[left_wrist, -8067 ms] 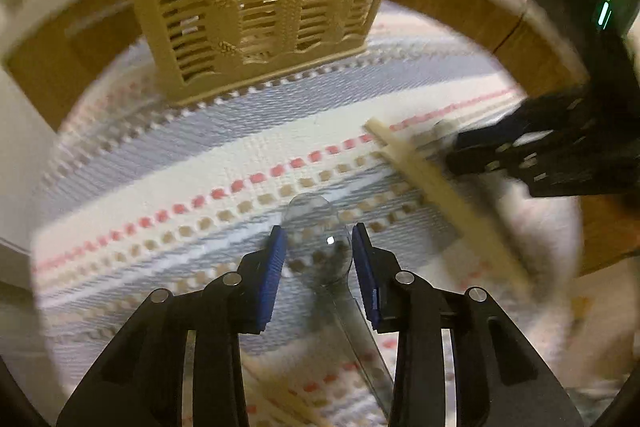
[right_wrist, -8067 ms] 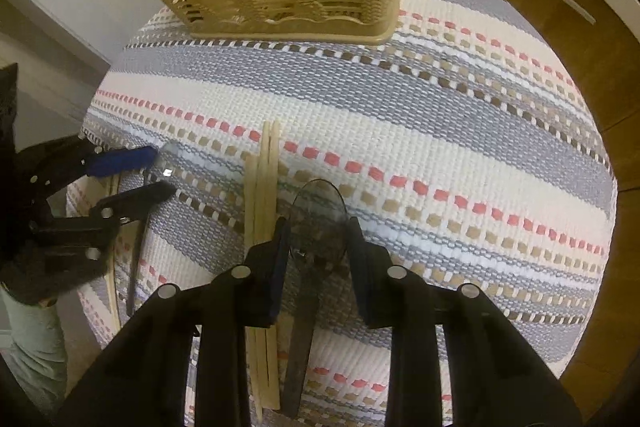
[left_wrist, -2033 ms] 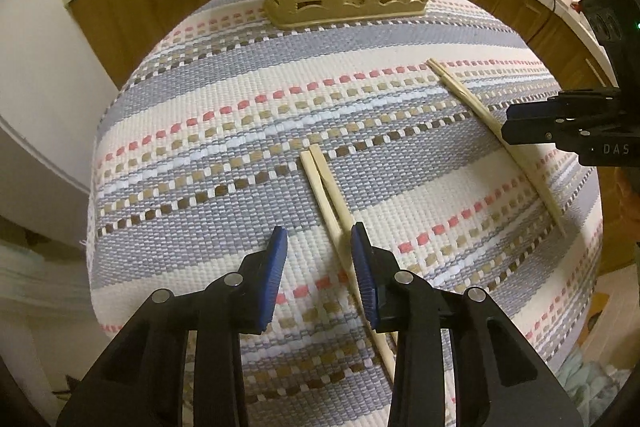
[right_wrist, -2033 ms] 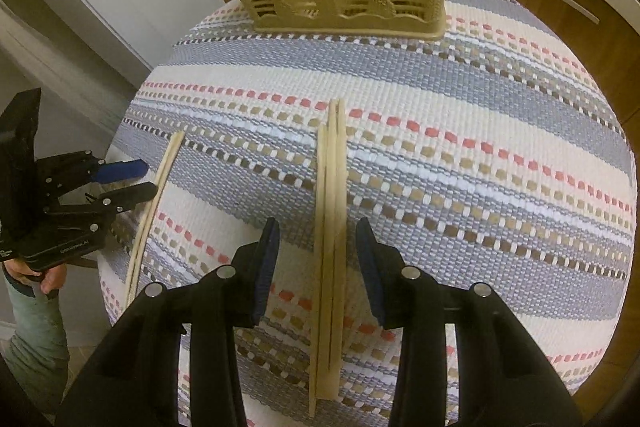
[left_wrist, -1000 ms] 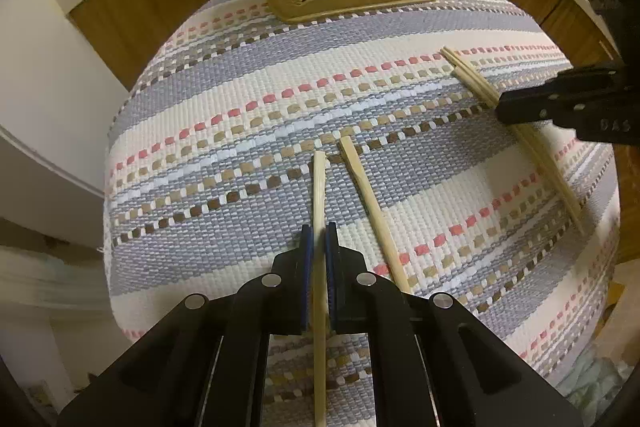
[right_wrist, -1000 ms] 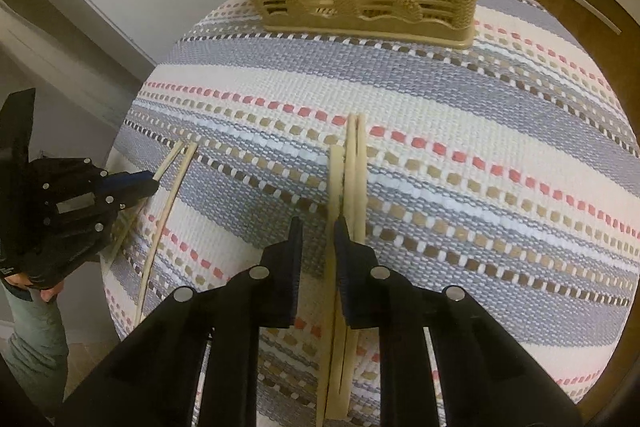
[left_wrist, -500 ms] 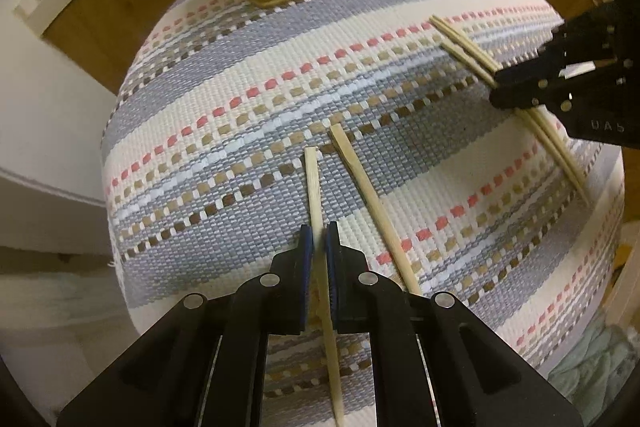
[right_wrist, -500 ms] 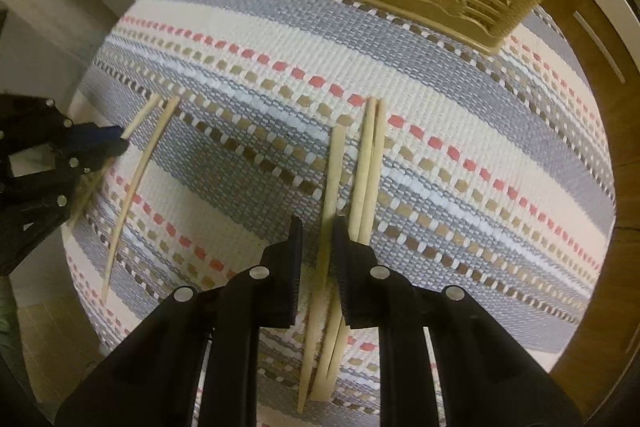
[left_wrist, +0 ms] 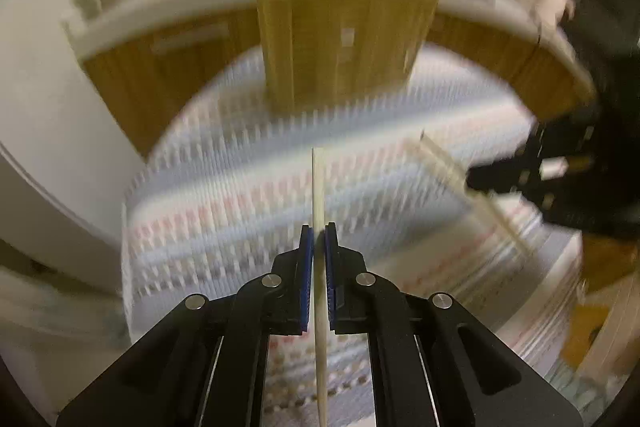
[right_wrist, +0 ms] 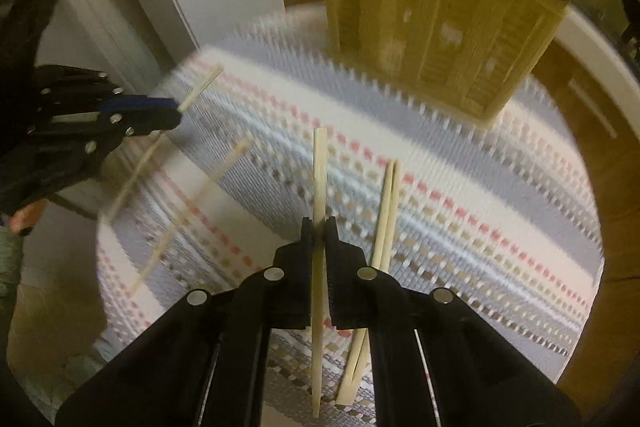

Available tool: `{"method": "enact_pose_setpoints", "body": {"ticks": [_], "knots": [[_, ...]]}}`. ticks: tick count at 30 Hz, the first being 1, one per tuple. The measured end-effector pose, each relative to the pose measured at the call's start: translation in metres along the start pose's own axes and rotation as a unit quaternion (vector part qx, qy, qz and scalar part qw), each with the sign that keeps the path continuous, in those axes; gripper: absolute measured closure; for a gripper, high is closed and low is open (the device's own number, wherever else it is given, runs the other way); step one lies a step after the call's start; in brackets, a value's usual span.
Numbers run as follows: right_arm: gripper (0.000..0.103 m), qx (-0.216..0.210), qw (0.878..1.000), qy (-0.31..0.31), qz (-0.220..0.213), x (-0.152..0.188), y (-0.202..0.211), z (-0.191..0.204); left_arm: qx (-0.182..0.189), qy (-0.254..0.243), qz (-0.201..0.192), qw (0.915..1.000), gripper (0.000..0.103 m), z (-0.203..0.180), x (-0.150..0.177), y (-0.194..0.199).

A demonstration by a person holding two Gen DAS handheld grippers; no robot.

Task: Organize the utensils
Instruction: 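Lift both held chopsticks and carry them above the utensil holder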

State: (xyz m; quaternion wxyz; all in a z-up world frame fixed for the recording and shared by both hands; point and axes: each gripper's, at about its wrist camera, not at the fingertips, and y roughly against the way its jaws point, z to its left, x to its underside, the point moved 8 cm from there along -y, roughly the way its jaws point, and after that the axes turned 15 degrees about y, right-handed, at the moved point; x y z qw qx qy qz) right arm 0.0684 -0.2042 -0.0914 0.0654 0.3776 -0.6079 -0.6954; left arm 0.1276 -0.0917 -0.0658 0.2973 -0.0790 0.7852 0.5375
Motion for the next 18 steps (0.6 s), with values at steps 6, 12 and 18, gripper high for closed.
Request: {"method": "enact_pose_setpoints", "body": {"ticks": [6, 12, 18], "knots": [[0.099, 0.017, 0.994, -0.007, -0.107, -0.034, 0.067, -0.02, 0.055, 0.021, -0.128, 0.9901, 0.099, -0.022, -0.055, 0.062], [0.099, 0.068, 0.972, -0.031, -0.222, -0.075, 0.14, -0.059, 0.087, 0.026, -0.226, 0.9698, 0.099, -0.055, -0.111, 0.105], [0.099, 0.094, 0.944, -0.07, -0.308, -0.112, 0.184, -0.108, 0.088, 0.021, -0.291, 0.9525, 0.099, -0.07, -0.162, 0.115]]}}
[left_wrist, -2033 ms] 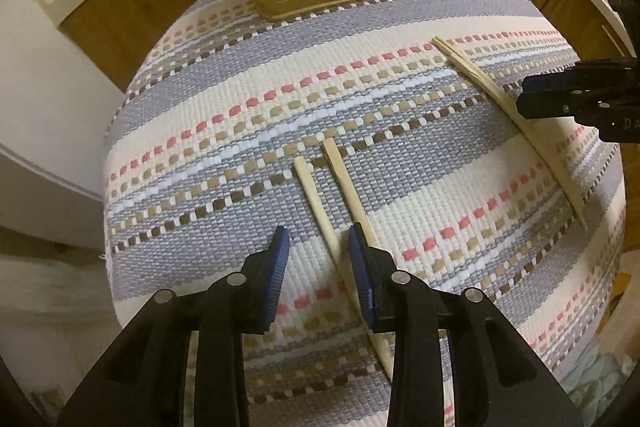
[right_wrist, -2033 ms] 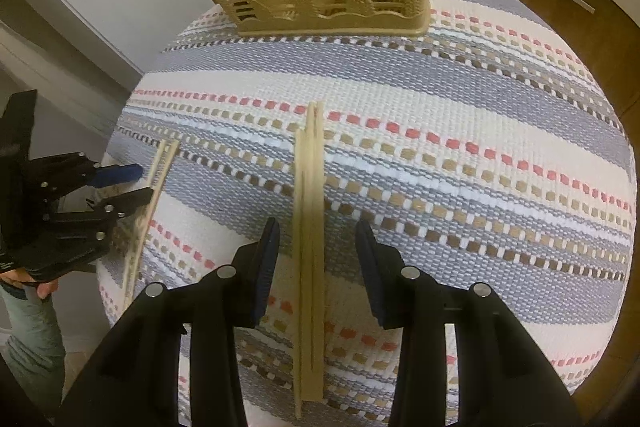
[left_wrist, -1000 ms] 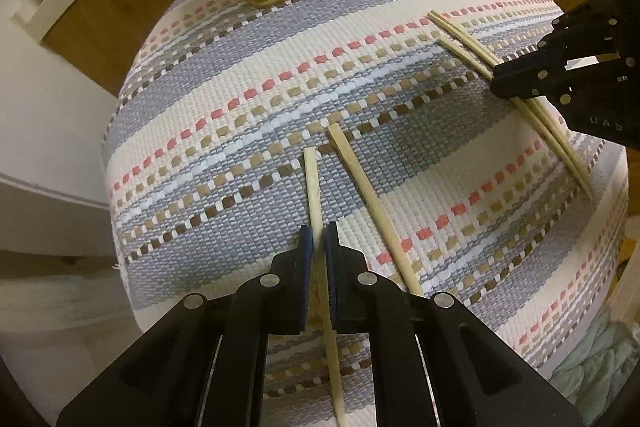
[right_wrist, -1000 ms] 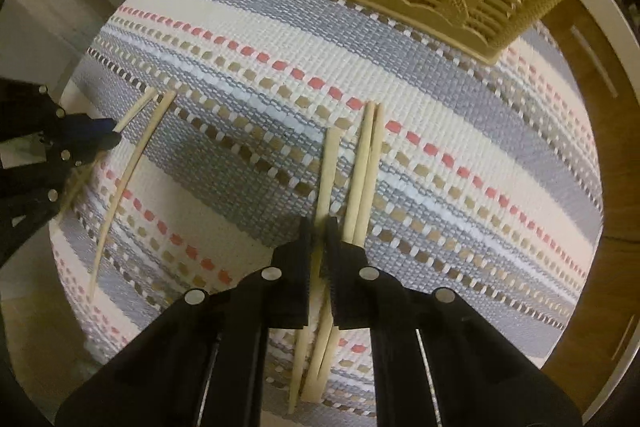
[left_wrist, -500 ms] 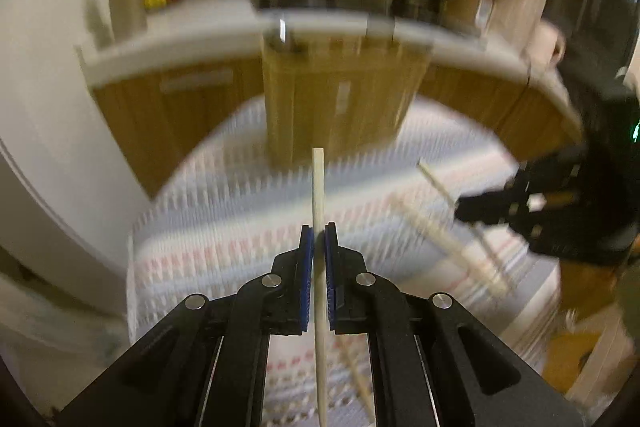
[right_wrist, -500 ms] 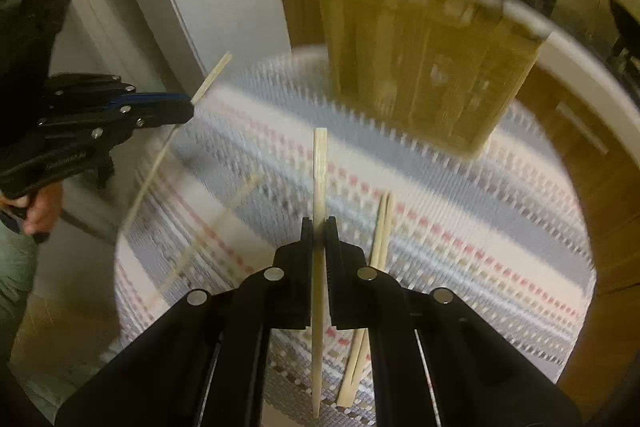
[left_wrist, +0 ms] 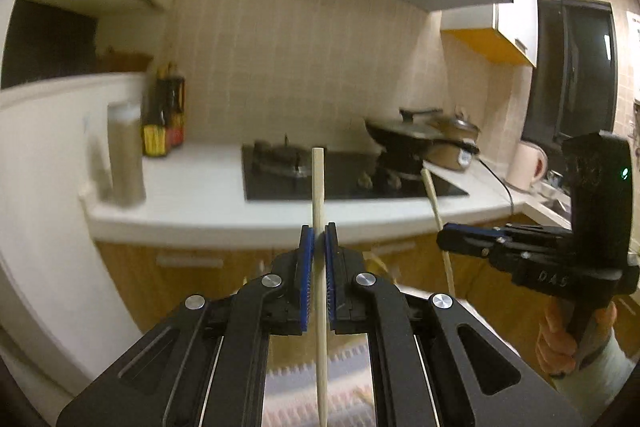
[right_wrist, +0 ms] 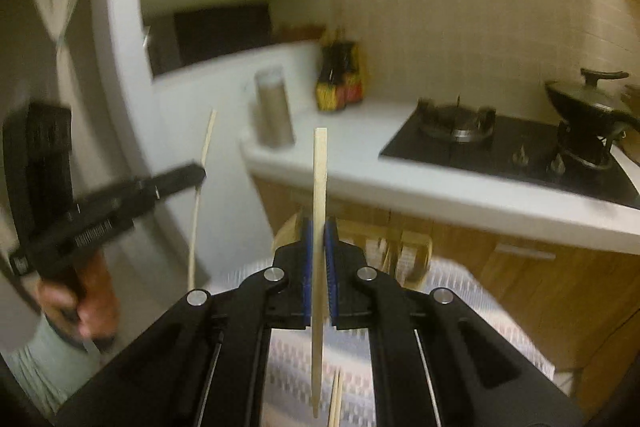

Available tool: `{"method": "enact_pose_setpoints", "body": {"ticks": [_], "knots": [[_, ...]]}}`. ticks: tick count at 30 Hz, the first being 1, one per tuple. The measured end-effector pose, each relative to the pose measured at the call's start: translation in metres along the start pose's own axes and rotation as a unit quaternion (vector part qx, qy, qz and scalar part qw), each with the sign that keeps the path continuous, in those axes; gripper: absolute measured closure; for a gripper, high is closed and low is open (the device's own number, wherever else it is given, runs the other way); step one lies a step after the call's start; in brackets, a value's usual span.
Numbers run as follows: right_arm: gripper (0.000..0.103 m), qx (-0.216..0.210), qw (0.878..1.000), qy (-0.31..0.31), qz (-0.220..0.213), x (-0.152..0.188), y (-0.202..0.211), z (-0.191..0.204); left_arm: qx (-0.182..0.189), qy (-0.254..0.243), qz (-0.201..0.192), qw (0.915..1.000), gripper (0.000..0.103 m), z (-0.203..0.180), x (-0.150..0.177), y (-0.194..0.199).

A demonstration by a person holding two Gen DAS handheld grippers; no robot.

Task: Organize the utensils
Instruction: 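Lift both held chopsticks and carry them above the utensil holder, then open both tools to drop the chopsticks into the holder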

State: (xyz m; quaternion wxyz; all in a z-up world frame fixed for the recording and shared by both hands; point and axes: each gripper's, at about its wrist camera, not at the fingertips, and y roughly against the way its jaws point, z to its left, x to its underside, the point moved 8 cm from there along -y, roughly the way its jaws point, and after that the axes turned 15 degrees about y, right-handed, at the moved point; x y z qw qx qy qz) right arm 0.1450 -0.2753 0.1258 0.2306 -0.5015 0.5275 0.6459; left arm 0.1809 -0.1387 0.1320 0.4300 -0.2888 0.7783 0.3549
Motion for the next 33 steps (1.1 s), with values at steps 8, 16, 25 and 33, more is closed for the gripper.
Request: {"method": "enact_pose_setpoints", "body": {"ticks": [8, 16, 25, 33], "knots": [[0.099, 0.061, 0.994, -0.02, -0.093, -0.034, -0.014, -0.048, 0.008, 0.008, -0.065, 0.9978, 0.099, 0.007, -0.033, -0.042], [0.099, 0.137, 0.981, -0.016, -0.136, -0.036, -0.035, -0.087, 0.012, 0.028, -0.091, 0.9954, 0.099, 0.032, -0.036, -0.085], [0.099, 0.153, 0.979, -0.01, -0.132, -0.01, -0.074, -0.095, -0.013, 0.012, -0.116, 0.9931, 0.099, 0.052, -0.016, -0.11], [0.098, 0.15, 0.98, -0.005, -0.132, 0.009, -0.084, -0.091, -0.009, 0.025, -0.106, 0.994, 0.099, 0.073, -0.001, -0.118]]}}
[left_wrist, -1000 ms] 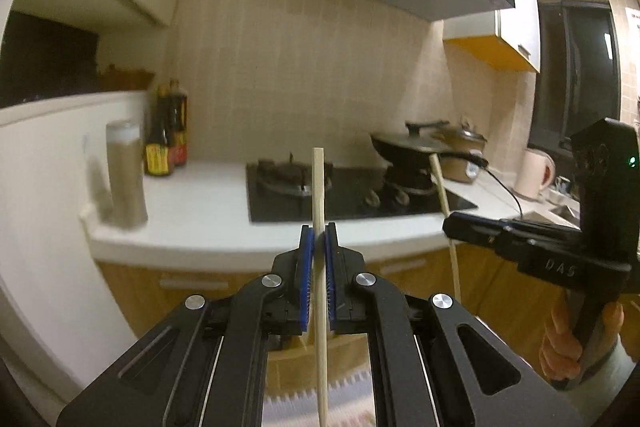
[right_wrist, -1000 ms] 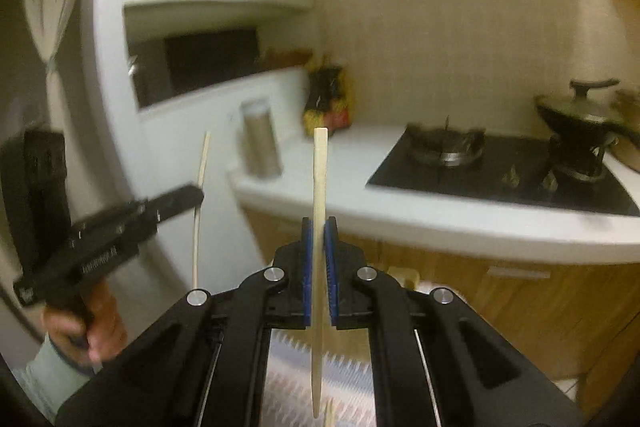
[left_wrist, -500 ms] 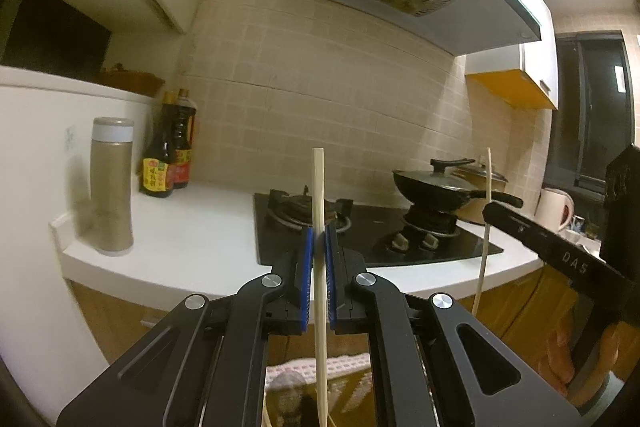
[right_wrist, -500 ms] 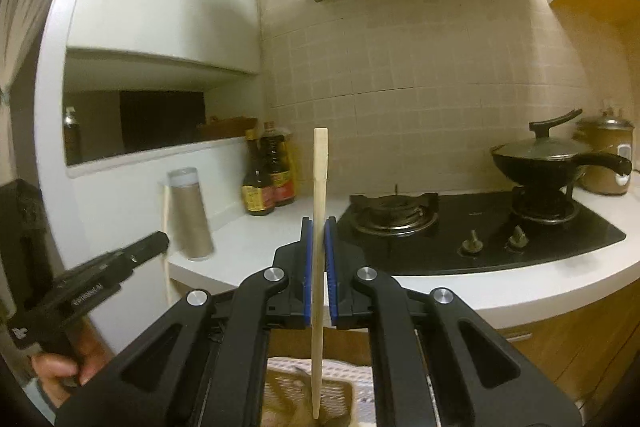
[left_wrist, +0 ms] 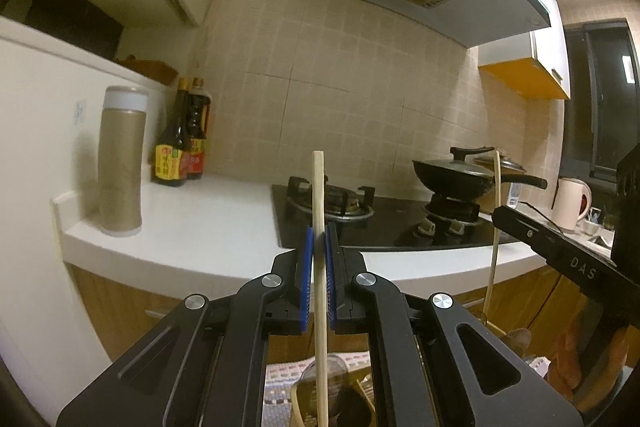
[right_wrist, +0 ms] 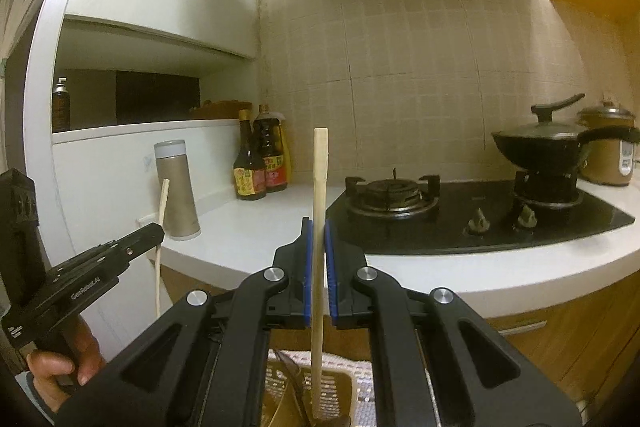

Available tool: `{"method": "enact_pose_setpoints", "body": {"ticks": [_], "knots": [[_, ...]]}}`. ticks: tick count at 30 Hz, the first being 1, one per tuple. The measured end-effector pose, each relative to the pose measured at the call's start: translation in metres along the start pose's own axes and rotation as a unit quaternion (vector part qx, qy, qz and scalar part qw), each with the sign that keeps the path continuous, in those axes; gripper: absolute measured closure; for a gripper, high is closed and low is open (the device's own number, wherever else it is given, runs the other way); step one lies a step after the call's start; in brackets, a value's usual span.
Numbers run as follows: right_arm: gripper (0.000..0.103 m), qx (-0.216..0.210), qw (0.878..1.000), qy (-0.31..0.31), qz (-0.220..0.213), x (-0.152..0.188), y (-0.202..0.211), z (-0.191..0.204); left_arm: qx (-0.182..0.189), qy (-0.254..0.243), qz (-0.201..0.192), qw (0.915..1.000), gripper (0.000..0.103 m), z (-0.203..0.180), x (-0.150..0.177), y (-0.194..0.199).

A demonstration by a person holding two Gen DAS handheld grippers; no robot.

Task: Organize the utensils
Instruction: 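Open both tools to drop the chopsticks into the holder, then move both open tools back down to the remaining chopsticks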

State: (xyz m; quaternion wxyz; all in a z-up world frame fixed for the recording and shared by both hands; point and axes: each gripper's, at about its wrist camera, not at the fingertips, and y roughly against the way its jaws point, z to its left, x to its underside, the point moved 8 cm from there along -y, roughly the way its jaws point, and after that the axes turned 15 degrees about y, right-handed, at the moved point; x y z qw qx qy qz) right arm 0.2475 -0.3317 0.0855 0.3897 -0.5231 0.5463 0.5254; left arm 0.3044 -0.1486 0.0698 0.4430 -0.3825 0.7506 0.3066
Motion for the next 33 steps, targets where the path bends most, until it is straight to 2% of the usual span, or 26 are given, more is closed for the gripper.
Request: {"method": "enact_pose_setpoints", "body": {"ticks": [5, 6, 8, 10, 12, 19, 24, 27, 31, 33], "knots": [[0.098, -0.014, 1.0, -0.002, 0.009, 0.009, 0.011, 0.002, 0.018, -0.004, 0.016, 0.9997, 0.096, -0.001, 0.008, 0.007], [0.098, -0.019, 1.0, 0.0, 0.012, 0.011, 0.012, 0.004, 0.022, -0.004, 0.02, 0.9995, 0.084, -0.001, 0.01, 0.009], [0.095, -0.038, 0.999, 0.0, 0.026, 0.016, 0.019, 0.007, 0.025, -0.002, 0.028, 0.9993, 0.072, 0.0, 0.012, 0.015], [0.089, -0.05, 0.998, -0.002, 0.036, 0.02, 0.027, 0.01, 0.029, -0.003, 0.033, 0.999, 0.07, 0.0, 0.013, 0.024], [0.074, -0.057, 0.998, -0.006, 0.041, 0.022, 0.035, 0.01, 0.032, -0.002, 0.036, 0.9988, 0.069, -0.001, 0.013, 0.03], [0.063, -0.069, 0.995, -0.001, 0.068, 0.026, 0.068, 0.016, 0.044, -0.006, 0.052, 0.9977, 0.06, -0.007, 0.009, 0.07], [0.063, -0.076, 0.988, 0.016, 0.132, 0.034, 0.087, 0.026, 0.034, -0.002, 0.09, 0.9953, 0.058, -0.007, 0.016, 0.094], [0.063, -0.093, 0.977, 0.018, 0.193, 0.049, 0.094, 0.036, 0.013, 0.013, 0.136, 0.9906, 0.058, 0.001, 0.027, 0.106], [0.063, -0.122, 0.948, 0.022, 0.292, 0.088, 0.103, 0.057, -0.017, 0.024, 0.184, 0.9826, 0.058, 0.015, 0.046, 0.123], [0.063, -0.135, 0.934, 0.025, 0.329, 0.107, 0.106, 0.066, -0.03, 0.03, 0.206, 0.9775, 0.058, 0.023, 0.058, 0.134]]}}
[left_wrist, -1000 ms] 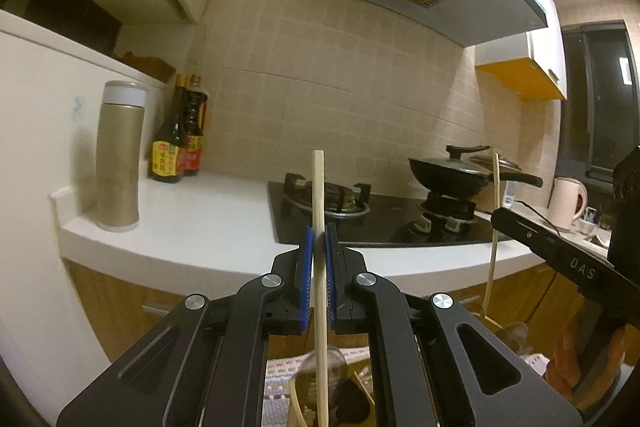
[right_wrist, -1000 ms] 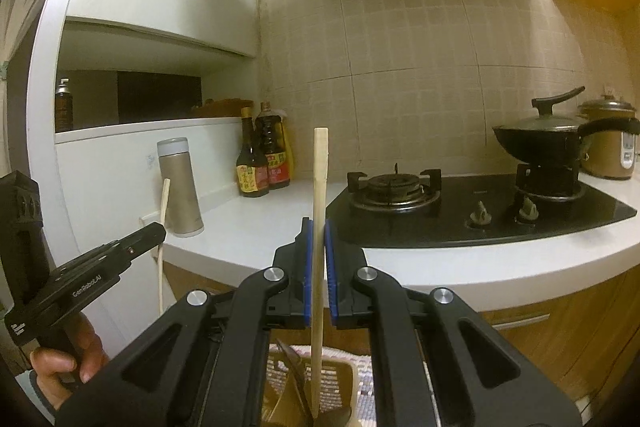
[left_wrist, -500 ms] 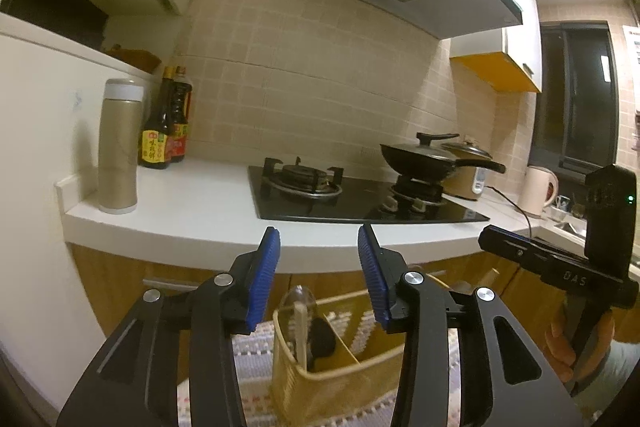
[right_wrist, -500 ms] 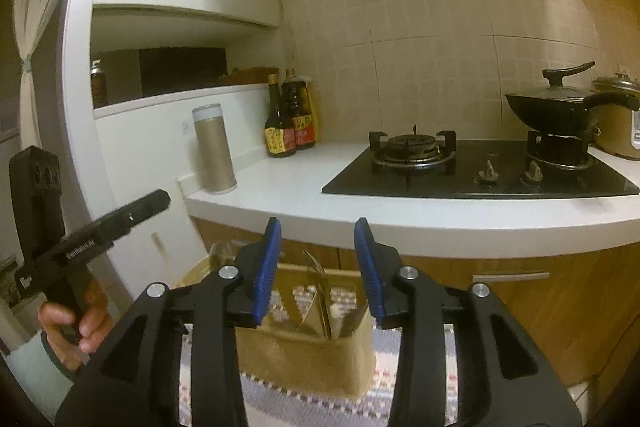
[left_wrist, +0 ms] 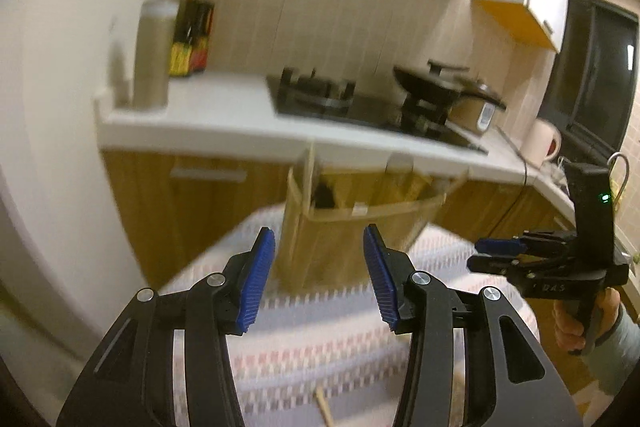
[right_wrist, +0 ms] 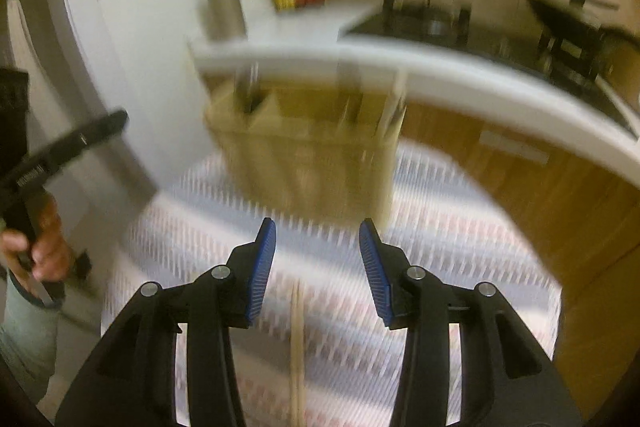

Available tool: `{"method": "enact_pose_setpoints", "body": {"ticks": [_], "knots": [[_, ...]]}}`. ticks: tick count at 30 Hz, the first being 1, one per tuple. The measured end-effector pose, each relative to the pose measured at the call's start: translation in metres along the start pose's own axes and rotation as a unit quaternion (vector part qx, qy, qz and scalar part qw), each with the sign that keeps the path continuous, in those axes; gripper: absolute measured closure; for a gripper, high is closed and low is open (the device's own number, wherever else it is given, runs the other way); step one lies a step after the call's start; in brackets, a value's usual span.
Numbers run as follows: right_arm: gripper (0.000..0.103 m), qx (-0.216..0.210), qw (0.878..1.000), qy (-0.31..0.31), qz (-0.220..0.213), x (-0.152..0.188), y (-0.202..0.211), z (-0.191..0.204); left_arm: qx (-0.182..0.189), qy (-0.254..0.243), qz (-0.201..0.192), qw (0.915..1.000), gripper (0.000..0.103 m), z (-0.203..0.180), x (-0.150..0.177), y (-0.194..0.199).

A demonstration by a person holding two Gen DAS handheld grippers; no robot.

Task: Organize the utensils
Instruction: 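Move both open tools back down to the remaining chopsticks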

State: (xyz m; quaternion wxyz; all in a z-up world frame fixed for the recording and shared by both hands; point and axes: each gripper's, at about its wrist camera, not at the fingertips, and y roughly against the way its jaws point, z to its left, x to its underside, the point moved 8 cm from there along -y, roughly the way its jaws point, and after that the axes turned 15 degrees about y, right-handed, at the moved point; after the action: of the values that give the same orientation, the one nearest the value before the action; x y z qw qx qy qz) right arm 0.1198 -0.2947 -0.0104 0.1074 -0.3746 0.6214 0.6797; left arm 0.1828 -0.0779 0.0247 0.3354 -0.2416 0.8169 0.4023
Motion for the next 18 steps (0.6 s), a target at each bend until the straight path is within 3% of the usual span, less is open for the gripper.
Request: {"method": "enact_pose_setpoints", "body": {"ticks": [8, 11, 18], "knots": [[0.063, -0.066, 0.984, -0.003, 0.166, 0.078, -0.053, 0.043, -0.069, 0.003, 0.11, 0.9916, 0.058, 0.028, 0.073, 0.0], [0.063, -0.081, 0.978, -0.017, 0.193, 0.096, -0.059, 0.052, -0.069, -0.002, 0.151, 0.9861, 0.058, 0.029, 0.096, -0.001], [0.063, -0.071, 0.973, -0.025, 0.22, 0.118, -0.066, 0.055, -0.057, -0.003, 0.239, 0.9694, 0.058, 0.034, 0.14, -0.012]]}}
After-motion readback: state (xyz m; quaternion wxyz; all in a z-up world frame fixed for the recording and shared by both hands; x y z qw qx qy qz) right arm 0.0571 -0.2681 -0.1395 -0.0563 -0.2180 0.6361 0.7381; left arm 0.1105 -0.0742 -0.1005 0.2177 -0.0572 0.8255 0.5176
